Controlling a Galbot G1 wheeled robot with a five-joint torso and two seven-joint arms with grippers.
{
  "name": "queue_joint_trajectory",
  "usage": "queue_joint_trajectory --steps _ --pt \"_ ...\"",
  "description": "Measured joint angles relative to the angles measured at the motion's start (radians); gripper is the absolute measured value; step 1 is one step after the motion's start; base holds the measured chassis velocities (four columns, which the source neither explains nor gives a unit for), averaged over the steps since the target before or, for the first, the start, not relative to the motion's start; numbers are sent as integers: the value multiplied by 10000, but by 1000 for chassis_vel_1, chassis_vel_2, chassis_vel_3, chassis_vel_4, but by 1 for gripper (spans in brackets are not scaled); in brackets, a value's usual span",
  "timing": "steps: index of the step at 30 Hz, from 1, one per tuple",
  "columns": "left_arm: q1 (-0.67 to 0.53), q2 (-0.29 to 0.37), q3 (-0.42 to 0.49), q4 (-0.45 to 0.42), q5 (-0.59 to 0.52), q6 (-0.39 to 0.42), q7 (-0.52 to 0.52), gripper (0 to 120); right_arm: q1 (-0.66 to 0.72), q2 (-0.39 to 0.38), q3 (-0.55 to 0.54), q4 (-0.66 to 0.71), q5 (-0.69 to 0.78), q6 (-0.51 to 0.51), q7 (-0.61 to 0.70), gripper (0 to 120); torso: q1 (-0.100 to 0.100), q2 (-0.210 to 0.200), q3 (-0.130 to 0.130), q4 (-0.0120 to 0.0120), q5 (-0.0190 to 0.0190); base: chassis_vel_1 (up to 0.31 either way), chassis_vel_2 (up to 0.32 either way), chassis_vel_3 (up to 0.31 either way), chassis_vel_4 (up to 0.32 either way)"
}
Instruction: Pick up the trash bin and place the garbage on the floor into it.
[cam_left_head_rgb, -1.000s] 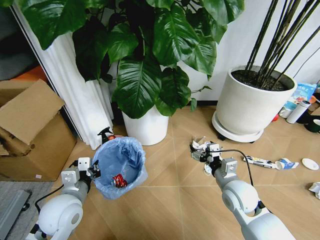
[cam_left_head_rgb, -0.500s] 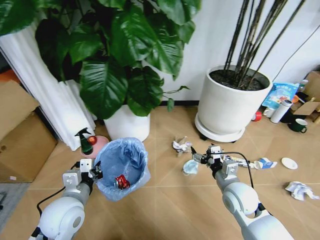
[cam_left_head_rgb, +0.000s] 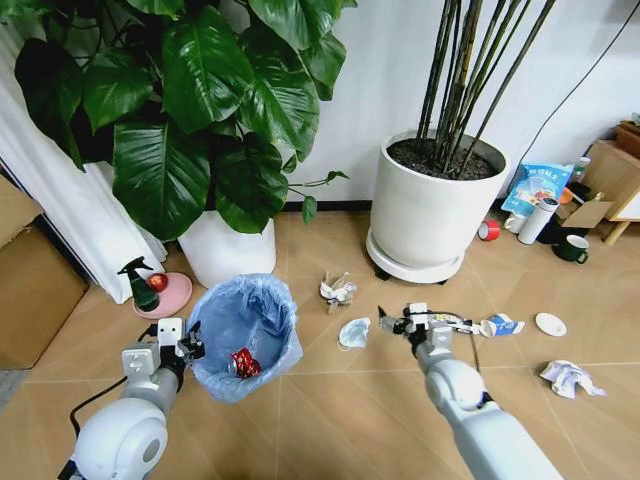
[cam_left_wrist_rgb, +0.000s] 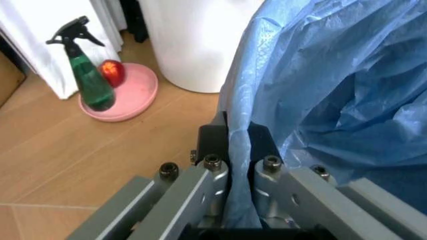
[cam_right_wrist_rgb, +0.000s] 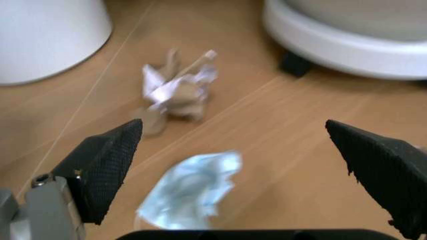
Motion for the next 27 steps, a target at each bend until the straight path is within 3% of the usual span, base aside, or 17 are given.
queue_joint_trajectory --steps 14,21,27 --pt "-40 108 -25 28 -70 -132 -10 0 1885 1281 -774 -4057 413 -14 -62 100 0 0 0 -6 -1 6 8 -1 -3" --pt "-41 227 -42 21 -145 -156 -11 0 2542 1683 -753 -4993 270 169 -284 98 0 0 -1 -3 2 0 0 0 0" --pt "-80 308 -45 20 -238 -157 -19 0 2772 1810 -691 -5471 226 174 -283 77 0 0 -1 -5 1 0 0 0 0"
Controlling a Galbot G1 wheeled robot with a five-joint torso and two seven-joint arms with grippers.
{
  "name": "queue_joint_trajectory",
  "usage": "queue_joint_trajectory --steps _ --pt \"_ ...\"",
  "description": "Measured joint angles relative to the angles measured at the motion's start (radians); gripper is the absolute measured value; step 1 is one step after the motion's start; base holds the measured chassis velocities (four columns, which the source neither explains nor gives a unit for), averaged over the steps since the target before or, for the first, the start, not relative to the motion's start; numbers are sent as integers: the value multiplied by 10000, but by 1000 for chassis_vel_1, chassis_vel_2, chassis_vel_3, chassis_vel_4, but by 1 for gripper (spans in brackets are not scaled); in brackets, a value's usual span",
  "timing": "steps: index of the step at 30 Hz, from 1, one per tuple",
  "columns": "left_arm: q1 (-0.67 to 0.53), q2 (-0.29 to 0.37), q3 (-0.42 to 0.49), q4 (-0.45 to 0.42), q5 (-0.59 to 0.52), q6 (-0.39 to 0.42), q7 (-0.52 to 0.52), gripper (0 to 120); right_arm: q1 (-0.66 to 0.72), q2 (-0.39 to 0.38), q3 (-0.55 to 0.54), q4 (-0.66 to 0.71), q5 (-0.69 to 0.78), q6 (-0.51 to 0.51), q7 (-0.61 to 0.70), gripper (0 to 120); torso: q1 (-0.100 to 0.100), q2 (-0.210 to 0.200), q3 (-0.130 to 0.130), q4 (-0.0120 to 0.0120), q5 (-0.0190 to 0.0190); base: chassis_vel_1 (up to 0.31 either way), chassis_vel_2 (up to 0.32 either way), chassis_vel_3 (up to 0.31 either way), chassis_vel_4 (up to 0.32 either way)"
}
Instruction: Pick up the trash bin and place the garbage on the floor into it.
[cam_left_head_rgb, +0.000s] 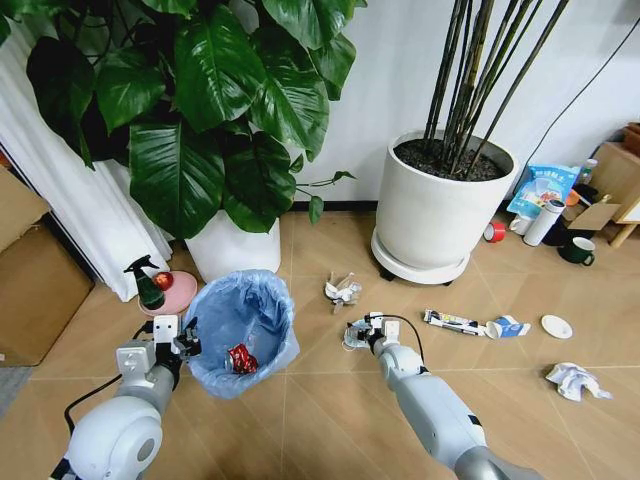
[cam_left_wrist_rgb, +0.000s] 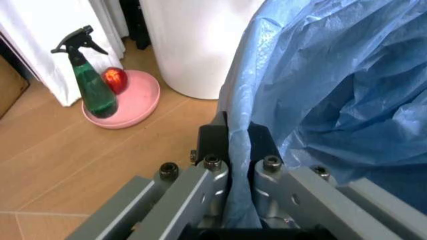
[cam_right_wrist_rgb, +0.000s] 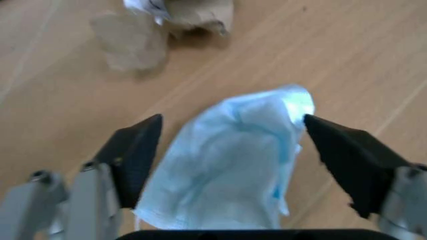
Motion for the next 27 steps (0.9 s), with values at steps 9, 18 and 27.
queue_joint_trajectory --steps 9,18,27 --pt "-115 46 66 76 -41 8 4 0 -41 21 116 -311 -201 69 -85 43 0 0 0 -1 0 0 0 0 0" --pt "-114 49 68 101 -56 10 5 0 99 201 289 -747 -571 262 -109 11 0 0 0 0 0 0 0 0 0" --pt "-106 110 23 58 -87 3 6 0 145 287 519 -881 -795 407 -109 0 0 0 0 0 1 0 0 0 0"
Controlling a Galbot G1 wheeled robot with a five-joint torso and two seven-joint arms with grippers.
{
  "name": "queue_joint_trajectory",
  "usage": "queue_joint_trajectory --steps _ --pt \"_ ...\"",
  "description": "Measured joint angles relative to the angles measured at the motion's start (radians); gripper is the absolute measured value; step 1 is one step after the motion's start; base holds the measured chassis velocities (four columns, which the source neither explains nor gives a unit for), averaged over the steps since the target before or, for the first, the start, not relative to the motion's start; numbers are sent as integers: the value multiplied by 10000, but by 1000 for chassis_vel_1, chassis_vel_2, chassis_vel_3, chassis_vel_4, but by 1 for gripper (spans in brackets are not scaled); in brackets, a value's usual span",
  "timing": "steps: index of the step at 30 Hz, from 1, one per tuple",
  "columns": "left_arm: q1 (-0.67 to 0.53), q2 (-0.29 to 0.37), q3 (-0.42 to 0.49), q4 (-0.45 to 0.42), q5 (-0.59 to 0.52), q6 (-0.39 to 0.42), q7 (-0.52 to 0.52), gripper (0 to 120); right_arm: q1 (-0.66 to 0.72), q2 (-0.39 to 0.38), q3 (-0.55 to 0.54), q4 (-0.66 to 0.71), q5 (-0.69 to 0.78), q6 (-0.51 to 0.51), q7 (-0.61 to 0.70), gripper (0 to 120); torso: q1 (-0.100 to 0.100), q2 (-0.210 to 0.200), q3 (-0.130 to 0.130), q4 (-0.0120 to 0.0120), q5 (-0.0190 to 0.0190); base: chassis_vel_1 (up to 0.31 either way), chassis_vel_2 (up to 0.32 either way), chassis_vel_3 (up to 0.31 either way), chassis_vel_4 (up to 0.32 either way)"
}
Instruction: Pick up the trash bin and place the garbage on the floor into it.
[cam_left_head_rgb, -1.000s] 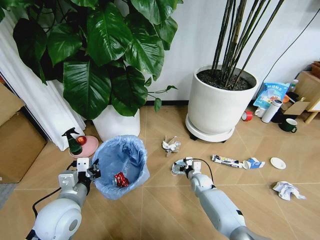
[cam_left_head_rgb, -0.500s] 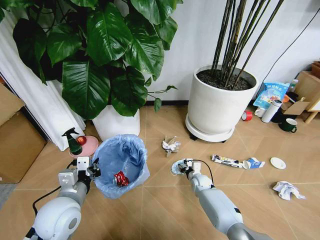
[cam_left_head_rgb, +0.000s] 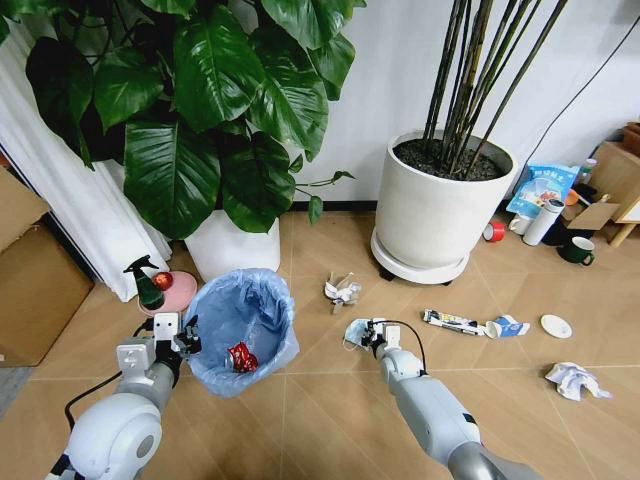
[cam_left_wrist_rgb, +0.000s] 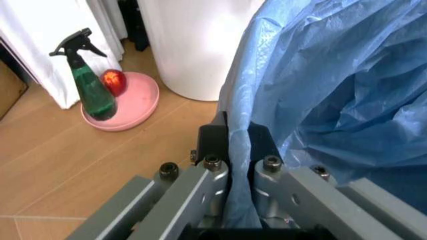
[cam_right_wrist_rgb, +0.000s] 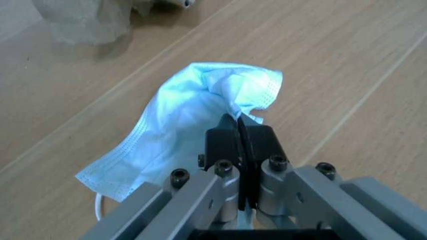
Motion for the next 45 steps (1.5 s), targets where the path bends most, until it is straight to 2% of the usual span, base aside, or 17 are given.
queue_joint_trajectory --steps 7,9,10,11,14,15,19,20,21,24,25,29,34,37,42,43,45 --pt "0 -8 0 -15 -9 -12 -4 0 -339 -155 336 861 -73 146 97 0 -1 0 0 2 2 0 0 0 0" --pt "-2 3 0 -2 -33 -10 -1 0 -901 -581 475 2515 170 26 174 0 -1 0 0 0 4 0 0 0 0" --pt "-2 3 0 -2 -33 -10 -1 0 -901 -581 475 2515 170 26 174 0 -1 0 0 0 4 0 0 0 0" --pt "-15 9 1 25 -75 11 0 0 -1118 -794 497 3266 323 -84 173 0 -1 0 0 -1 4 0 0 0 0" --pt "-163 17 121 184 -397 291 -39 0 -1761 -1666 430 6384 1318 -746 226 0 -1 0 -1 -2 1 0 0 0 0" --pt "-163 17 121 184 -397 291 -39 0 -1761 -1666 430 6384 1318 -746 226 0 -1 0 -1 -2 1 0 0 0 0" --pt "-407 104 346 407 -921 683 -178 0 -1995 -2533 177 8911 2376 -1376 263 0 -2 0 -1 -1 0 0 0 0 0" --pt "-407 104 346 407 -921 683 -178 0 -1995 -2533 177 8911 2376 -1376 263 0 -2 0 -1 -1 0 0 0 0 0" --pt "-523 160 445 508 -1058 794 -221 0 -1988 -3012 -74 9887 2993 -1621 366 0 -1 0 -1 -1 0 0 0 0 0" --pt "-861 342 675 800 -1271 1012 -227 0 -1705 -3965 -955 11391 4287 -1959 562 0 -1 0 -1 -1 -1 0 0 0 0" --pt "-861 342 675 800 -1271 1012 -227 0 -1705 -3965 -955 11391 4287 -1959 562 0 -1 0 -1 -1 -1 0 0 0 0" --pt "-1561 487 1153 1194 -1586 1080 -257 0 -875 -4442 -2534 12428 5126 -2254 784 0 -1 0 -1 -1 -2 0 0 0 0" --pt "-2024 506 1399 1284 -1890 1102 -422 0 29 -4363 -3910 12644 5482 -2505 1101 0 -1 0 0 0 -1 0 0 0 0" --pt "-2040 549 1390 1254 -1951 1106 -461 0 321 -4251 -4315 12597 5562 -2831 1225 0 -1 0 0 1 -1 0 0 0 0" --pt "-2014 592 1295 1197 -1973 1106 -467 0 666 -4176 -4899 12479 5596 -3050 1348 19 -1 0 0 1 -1 0 0 0 0" --pt "-2014 592 1295 1197 -1973 1106 -467 0 666 -4176 -4899 12479 5596 -3050 1348 19 -1 0 0 1 -1 0 0 0 0" --pt "-2015 593 1279 1171 -1980 1105 -472 0 756 -4223 -5067 12478 5595 -3098 1349 30 0 0 1 1 0 0 0 0 0"
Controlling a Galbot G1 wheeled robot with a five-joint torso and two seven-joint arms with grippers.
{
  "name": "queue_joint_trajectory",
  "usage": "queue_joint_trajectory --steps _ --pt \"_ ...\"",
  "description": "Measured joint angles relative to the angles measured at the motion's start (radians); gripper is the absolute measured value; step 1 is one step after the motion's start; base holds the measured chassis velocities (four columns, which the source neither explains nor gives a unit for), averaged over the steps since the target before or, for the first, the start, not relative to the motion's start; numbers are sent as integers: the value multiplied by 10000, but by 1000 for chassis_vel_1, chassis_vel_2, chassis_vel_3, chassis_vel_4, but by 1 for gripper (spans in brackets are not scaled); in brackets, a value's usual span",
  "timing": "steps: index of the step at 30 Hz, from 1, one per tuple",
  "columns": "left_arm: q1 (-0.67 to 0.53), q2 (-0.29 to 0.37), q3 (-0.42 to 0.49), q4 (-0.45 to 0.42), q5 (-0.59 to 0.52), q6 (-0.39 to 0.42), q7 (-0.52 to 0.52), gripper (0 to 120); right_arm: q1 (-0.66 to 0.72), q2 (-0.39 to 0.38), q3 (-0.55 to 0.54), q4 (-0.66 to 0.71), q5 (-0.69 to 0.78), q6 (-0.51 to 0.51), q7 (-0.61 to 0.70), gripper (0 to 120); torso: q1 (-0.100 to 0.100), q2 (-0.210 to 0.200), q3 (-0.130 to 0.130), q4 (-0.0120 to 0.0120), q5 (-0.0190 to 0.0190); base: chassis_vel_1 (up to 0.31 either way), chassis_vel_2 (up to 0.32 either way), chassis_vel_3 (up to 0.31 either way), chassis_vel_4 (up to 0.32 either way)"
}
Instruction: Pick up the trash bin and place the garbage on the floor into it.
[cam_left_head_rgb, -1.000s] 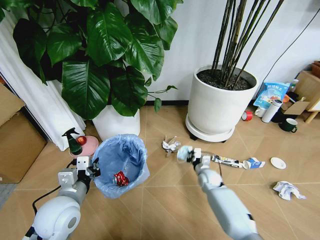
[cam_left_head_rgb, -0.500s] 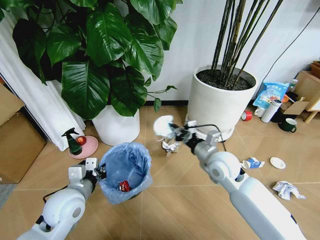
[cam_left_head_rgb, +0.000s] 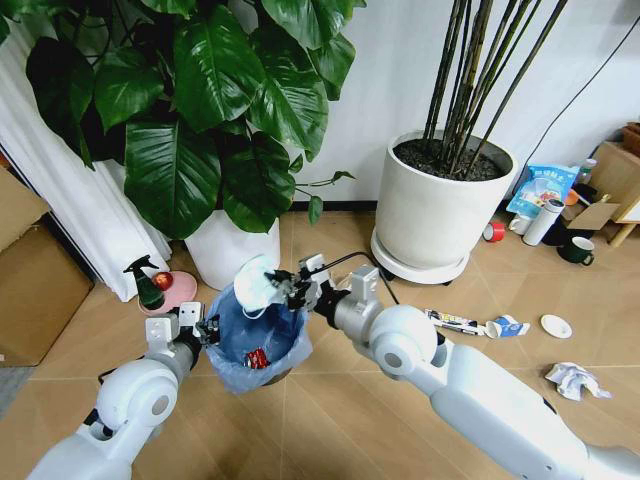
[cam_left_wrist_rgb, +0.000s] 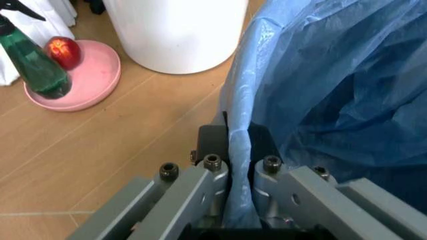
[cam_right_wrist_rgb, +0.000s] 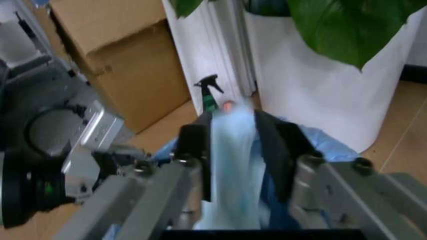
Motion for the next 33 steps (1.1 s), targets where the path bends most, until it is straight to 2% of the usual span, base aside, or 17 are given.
queue_joint_trajectory --steps 3,7,8,11,12,14,16,19,20,23,24,27,33 --pt "-3 -6 -6 -24 -1 -10 -5 0 28 -35 -47 14 -2 -2 -9 36 0 0 0 -2 -1 0 0 0 0" --pt "25 -34 -20 -52 0 -26 -56 0 32 60 64 10 -15 101 126 55 0 0 0 -2 -1 0 0 0 0" --pt "25 -34 -20 -52 0 -26 -56 0 32 60 64 10 -15 101 126 55 0 0 0 -2 -1 0 0 0 0" --pt "111 -96 -153 -68 87 -126 -67 0 -106 216 558 -163 -97 226 748 70 0 0 0 0 -1 0 0 0 0" --pt "111 -96 -153 -68 87 -126 -67 0 -106 216 558 -163 -97 226 748 70 0 0 0 0 -1 0 0 0 0" --pt "212 -119 -304 -75 286 -230 18 0 -356 138 1168 -332 -350 239 882 80 0 0 0 1 2 0 0 0 0" --pt "268 -128 -366 -106 397 -263 64 0 -557 29 1522 -425 -626 253 877 83 0 0 0 2 0 0 0 0 0" --pt "523 -172 -591 -263 917 -418 319 0 -1685 -342 2878 -670 -2050 389 650 97 0 0 -1 -1 3 0 0 0 0" --pt "523 -172 -591 -263 917 -418 319 0 -1685 -342 2878 -670 -2050 389 650 97 0 0 -1 -1 3 0 0 0 0" --pt "821 -203 -703 -474 1028 -436 405 0 -3335 -580 4612 -748 -3593 585 167 100 0 0 -2 -2 5 0 0 0 0" --pt "821 -203 -703 -474 1028 -436 405 0 -3335 -580 4612 -748 -3593 585 167 100 0 0 -2 -2 5 0 0 0 0" --pt "980 -179 -667 -528 1120 -436 464 0 -4688 -526 6130 -831 -4520 970 -562 100 -1 1 -3 -6 5 0 0 0 0" --pt "989 -165 -521 -521 1219 -435 495 0 -5578 -242 6855 -935 -4865 1400 -897 100 -1 0 -2 -2 3 0 0 0 0"
